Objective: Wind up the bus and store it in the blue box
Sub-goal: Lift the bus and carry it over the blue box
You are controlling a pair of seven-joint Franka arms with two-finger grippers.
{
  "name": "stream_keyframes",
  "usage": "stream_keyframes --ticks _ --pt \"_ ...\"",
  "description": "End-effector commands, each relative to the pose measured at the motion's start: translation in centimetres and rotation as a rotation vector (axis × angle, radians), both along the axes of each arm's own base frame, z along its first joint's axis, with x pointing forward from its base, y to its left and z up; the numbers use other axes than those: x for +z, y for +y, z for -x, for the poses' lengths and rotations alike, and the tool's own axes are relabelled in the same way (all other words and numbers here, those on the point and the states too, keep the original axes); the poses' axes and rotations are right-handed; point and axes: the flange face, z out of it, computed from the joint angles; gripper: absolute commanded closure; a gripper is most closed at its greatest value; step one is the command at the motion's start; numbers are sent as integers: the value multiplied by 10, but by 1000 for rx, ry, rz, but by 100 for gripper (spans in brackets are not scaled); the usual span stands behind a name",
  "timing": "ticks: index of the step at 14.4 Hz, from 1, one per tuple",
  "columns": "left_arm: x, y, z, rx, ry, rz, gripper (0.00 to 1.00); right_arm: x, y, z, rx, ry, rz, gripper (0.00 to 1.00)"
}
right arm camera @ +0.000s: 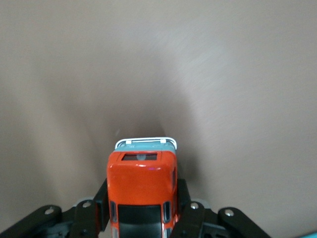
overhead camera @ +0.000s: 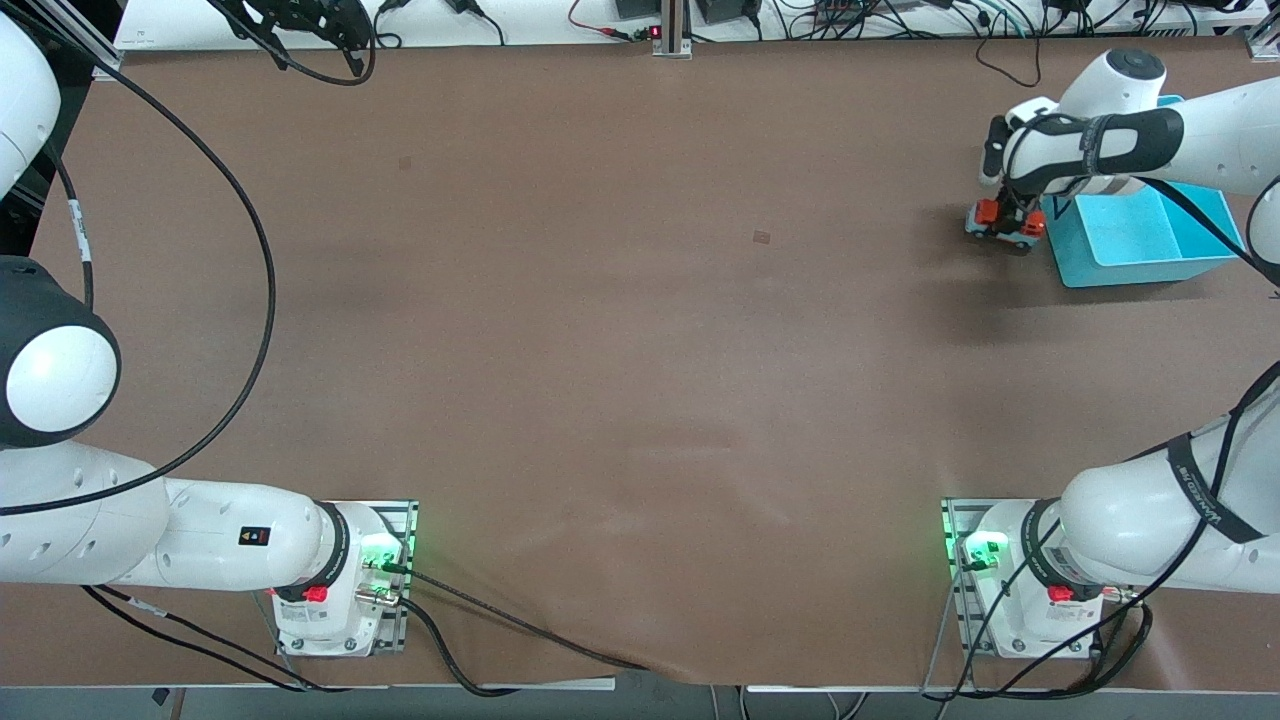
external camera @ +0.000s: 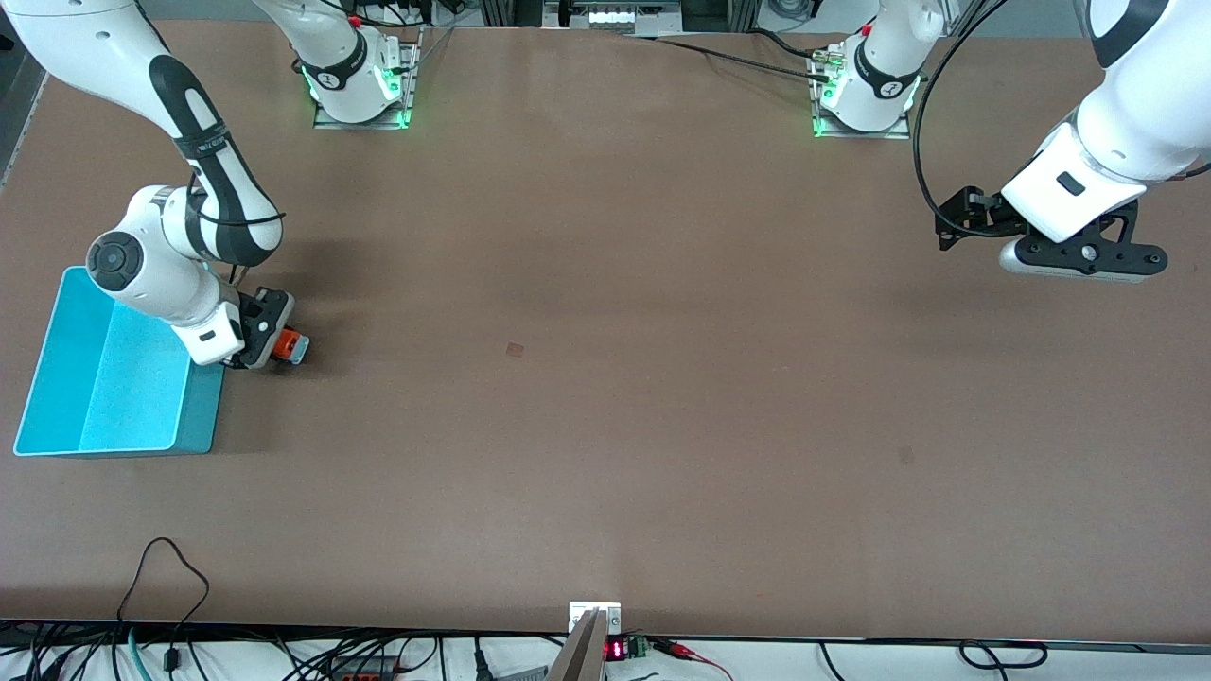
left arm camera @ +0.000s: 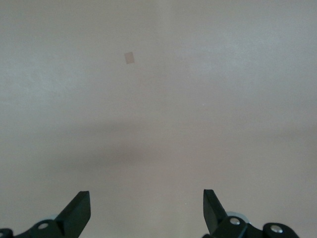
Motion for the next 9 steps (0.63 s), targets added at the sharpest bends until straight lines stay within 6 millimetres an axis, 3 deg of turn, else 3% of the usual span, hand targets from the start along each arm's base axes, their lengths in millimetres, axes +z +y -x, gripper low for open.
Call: stream_keyframes --ticks 1,3,5,7,9 --pt "6 0 4 7 -2 -15 0 50 16 -24 -257 55 -25 100" --pt "7 0 4 5 -4 -15 0 81 15 -37 -366 79 -35 100" --pt "10 -1 3 4 -9 -14 0 105 0 -43 -462 86 -30 100" --pt "10 -1 3 4 -9 -14 0 113 -37 -39 -653 88 -40 100" --pt "10 0 3 2 -9 -14 0 122 -73 -39 -736 62 -33 100"
